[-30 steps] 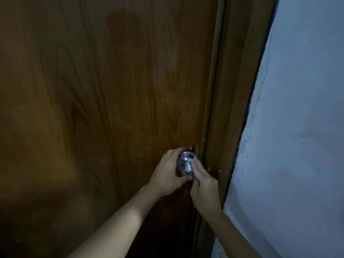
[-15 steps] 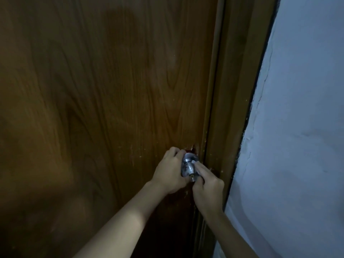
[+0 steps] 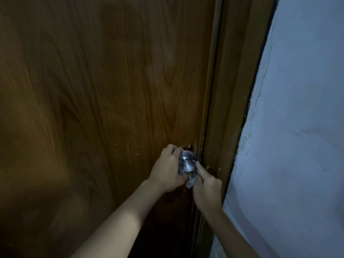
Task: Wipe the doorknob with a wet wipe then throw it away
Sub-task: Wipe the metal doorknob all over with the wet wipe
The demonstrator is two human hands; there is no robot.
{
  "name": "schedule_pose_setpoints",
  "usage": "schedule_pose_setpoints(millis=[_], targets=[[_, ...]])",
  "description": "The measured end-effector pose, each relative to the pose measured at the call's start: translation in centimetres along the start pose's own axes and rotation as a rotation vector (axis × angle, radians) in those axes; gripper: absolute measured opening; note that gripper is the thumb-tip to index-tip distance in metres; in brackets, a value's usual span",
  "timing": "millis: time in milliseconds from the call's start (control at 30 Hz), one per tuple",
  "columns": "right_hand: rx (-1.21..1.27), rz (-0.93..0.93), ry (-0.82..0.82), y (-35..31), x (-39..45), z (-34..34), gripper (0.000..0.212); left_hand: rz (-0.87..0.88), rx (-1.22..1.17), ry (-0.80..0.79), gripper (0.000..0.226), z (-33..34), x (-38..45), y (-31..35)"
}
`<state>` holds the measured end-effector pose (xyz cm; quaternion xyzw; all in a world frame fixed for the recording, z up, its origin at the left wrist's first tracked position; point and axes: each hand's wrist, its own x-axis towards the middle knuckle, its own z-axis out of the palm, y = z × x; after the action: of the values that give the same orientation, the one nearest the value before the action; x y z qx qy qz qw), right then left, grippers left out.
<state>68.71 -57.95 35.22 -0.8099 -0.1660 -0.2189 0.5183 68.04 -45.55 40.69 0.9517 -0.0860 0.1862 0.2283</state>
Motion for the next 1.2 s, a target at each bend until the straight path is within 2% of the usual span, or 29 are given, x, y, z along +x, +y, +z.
schedule_pose_setpoints(millis=[67,167,333,433,533,700,867,1033,1133,1200], targets=[[-0.028,-0.079,0.025,-0.6,-0.5,0.1,0.040,0.005,-0.008,-0.005,0.069,0.0,0.0,-0.1],[-0.026,-0.180,-0.041,-0.5,0.1,0.4,0.044,0.006,-0.013,-0.006,0.070,0.1,0.1,-0.2],[0.090,0.102,-0.033,0.4,0.2,0.0,0.038,0.008,-0.002,0.002,0.073,0.2,0.0,-0.4],[0.066,0.033,0.016,-0.1,-0.7,0.2,0.040,0.022,-0.007,0.004,0.072,0.1,0.0,-0.6],[0.062,-0.104,-0.031,-0.7,-0.4,0.3,0.042,0.032,-0.008,-0.011,0.074,0.0,0.0,-0.7],[0.222,0.126,-0.066,0.7,-0.2,-0.1,0.041,0.025,0.002,-0.069,0.093,-0.3,0.0,-0.8],[0.171,-0.059,-0.076,0.1,-0.6,-0.4,0.047,0.025,0.019,-0.095,0.099,-0.3,0.1,-1.0],[0.163,0.093,-0.028,1.4,-0.7,-0.3,0.038,0.034,-0.003,-0.087,0.096,-0.3,0.0,-1.0],[0.106,-0.040,0.104,0.8,-1.2,0.3,0.038,0.023,0.007,-0.091,0.096,-0.3,0.0,-1.1],[0.094,-0.111,0.112,0.3,-0.7,0.4,0.039,0.022,0.006,-0.096,0.096,-0.3,0.1,-1.2]])
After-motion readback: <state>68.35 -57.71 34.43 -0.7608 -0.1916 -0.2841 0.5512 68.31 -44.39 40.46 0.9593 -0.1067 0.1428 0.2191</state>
